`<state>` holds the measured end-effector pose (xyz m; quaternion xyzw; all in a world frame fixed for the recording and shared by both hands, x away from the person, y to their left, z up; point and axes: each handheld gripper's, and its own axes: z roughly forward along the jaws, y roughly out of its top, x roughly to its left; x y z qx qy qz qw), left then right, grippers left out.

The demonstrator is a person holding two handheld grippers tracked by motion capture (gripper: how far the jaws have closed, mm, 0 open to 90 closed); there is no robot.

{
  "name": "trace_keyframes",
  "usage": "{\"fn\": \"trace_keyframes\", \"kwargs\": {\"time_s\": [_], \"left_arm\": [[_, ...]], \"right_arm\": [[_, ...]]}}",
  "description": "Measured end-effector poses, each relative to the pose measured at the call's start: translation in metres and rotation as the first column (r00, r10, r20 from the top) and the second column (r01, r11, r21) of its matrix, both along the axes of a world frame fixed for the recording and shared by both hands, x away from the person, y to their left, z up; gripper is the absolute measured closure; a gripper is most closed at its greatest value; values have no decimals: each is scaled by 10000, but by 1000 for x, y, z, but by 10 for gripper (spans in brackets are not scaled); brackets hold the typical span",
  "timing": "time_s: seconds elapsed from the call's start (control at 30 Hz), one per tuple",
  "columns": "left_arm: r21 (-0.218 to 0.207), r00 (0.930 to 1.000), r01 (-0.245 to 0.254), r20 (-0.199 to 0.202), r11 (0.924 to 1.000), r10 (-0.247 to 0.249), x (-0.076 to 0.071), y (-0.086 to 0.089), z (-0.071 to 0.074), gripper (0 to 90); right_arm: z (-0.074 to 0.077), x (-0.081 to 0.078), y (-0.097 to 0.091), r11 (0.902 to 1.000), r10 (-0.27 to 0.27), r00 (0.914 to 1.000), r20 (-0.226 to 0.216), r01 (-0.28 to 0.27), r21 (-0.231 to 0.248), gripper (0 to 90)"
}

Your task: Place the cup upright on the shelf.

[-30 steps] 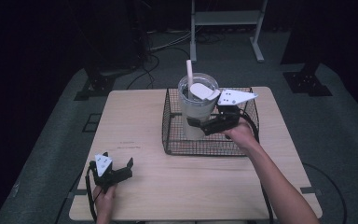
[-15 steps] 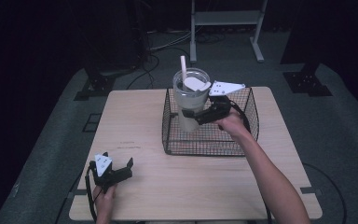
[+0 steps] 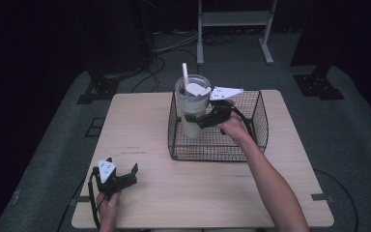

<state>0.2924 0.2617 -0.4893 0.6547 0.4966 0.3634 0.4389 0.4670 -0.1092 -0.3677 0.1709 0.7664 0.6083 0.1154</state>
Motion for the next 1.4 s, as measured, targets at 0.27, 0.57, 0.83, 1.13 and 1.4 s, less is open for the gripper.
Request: {"fn": "trace_keyframes", "kwargs": {"time_s": [0.27, 0.57, 0.83, 1.13, 1.4], "left_arm": [[-17, 10000, -7, 10, 10000, 7, 0, 0, 0, 0], [-27, 10000, -7, 10, 10000, 7, 0, 0, 0, 0], [-37, 10000, -9, 26, 10000, 9, 0, 1, 0, 0], [-41, 10000, -15, 43, 10000, 15, 0, 0, 0, 0], [-79, 10000, -20, 37, 10000, 20, 0, 0, 0, 0]], "right_arm": [[-18, 12, 3, 9998, -17, 9999, -131, 14, -219, 87], [-33, 19, 4, 9991, -163, 9987, -483, 144, -402, 87], [-42, 24, 3, 9976, -224, 9973, -700, 177, -663, 87], [-48, 28, 4, 9952, -265, 9971, -716, 196, -955, 86], [-53, 32, 4, 9936, -162, 9954, -940, 55, -1127, 86]]}}
